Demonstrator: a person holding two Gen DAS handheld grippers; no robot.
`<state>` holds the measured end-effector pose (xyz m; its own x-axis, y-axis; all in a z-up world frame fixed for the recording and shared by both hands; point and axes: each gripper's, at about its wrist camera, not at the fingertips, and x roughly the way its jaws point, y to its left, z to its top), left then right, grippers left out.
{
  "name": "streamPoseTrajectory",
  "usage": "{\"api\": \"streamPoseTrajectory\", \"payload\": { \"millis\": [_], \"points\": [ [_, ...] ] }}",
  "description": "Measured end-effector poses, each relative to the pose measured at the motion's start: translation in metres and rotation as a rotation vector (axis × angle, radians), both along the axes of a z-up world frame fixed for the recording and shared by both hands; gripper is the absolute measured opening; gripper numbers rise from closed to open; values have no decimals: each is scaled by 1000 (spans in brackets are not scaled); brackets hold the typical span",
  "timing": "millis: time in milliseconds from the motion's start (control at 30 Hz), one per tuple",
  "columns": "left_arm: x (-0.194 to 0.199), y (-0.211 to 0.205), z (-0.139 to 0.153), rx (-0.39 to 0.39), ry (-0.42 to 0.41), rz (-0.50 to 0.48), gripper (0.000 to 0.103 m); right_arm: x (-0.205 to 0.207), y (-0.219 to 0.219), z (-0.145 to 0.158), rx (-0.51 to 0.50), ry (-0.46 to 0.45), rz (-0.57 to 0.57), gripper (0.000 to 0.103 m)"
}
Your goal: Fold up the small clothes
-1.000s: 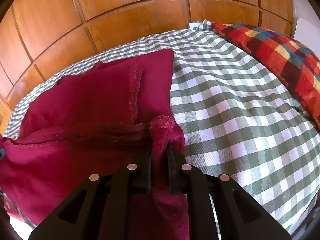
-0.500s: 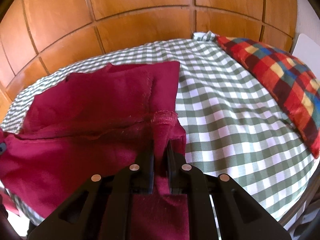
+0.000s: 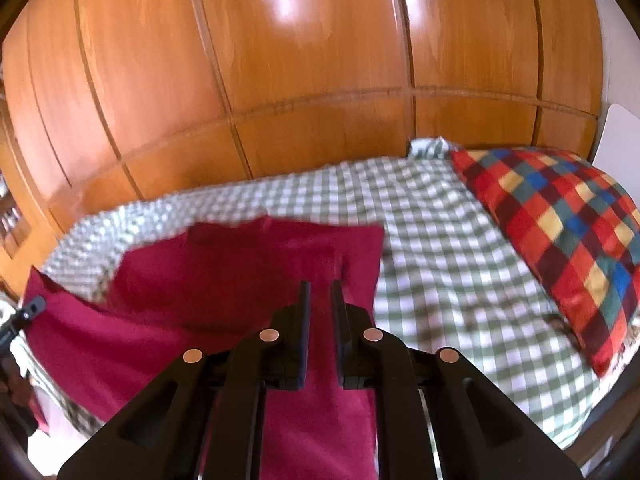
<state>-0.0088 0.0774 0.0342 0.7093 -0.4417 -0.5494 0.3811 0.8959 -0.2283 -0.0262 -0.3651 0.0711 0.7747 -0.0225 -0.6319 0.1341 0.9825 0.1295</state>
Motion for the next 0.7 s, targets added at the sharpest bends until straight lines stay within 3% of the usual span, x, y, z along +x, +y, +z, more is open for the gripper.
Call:
{"api": "streamPoseTrajectory", "payload": {
  "millis": [200,300,400,467,500,533,700],
  "points": [
    [36,-13,16,12,-37,-7,7,45,-11,16,7,-37,-19,8],
    [59,-22,14,22,-29,2,6,67,-12,4,33,47,32,8],
    [65,-30,8,45,-20,-7,6,61,-12,-20,11,129,63,9],
    [59,-33,4,67,-27,-20,6,52,-11,-34,11,161,81,30],
    [56,-32,2,75,-25,-22,6,46,-11,-42,2,175,81,51],
    [52,-30,-1,76,-17,-21,6,41,-10,-47,-12,180,77,56],
    [45,-18,-15,60,52,5,6,44,-7,-82,-57,273,81,54]
  ]
}}
